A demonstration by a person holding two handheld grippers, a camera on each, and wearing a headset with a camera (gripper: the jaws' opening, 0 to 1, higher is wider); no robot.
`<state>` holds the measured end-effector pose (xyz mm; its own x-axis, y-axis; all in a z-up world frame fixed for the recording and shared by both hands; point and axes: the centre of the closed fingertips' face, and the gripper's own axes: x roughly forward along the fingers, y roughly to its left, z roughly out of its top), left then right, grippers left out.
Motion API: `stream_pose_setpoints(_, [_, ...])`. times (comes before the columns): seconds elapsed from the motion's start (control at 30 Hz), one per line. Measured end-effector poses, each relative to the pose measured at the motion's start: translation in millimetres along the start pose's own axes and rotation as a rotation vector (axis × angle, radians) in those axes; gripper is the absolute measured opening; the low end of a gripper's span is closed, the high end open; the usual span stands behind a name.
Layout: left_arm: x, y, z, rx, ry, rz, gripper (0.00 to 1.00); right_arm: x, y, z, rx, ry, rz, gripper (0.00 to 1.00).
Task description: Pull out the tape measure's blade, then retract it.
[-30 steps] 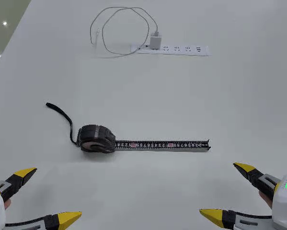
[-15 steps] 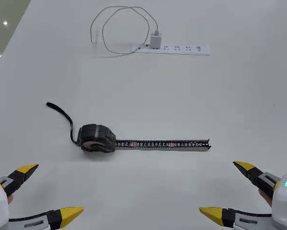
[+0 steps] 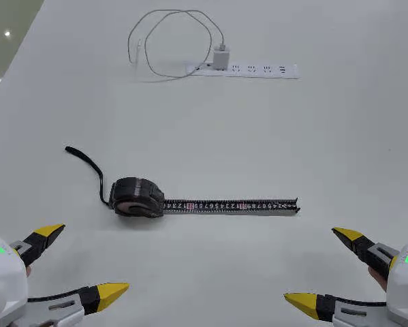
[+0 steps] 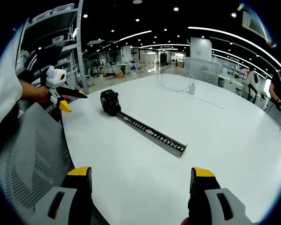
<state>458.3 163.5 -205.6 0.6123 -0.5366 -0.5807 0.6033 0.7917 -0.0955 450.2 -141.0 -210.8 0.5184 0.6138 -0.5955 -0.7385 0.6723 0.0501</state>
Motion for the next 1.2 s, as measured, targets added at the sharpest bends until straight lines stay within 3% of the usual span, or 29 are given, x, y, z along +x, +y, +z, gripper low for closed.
stream_pose_setpoints(0.53, [23.2,-1.8,16.1,0.017,0.010,-0.023,0.88,0.1,-5.6,-1.6,0.000,0.004,-0.004,0.85])
stream_pose_setpoints(1.2, [50.3,-1.0,26.8,0.031,0.028,-0.055,0.86,5.2,-15.1,0.2,-0.008,0.012,0.005,0.85])
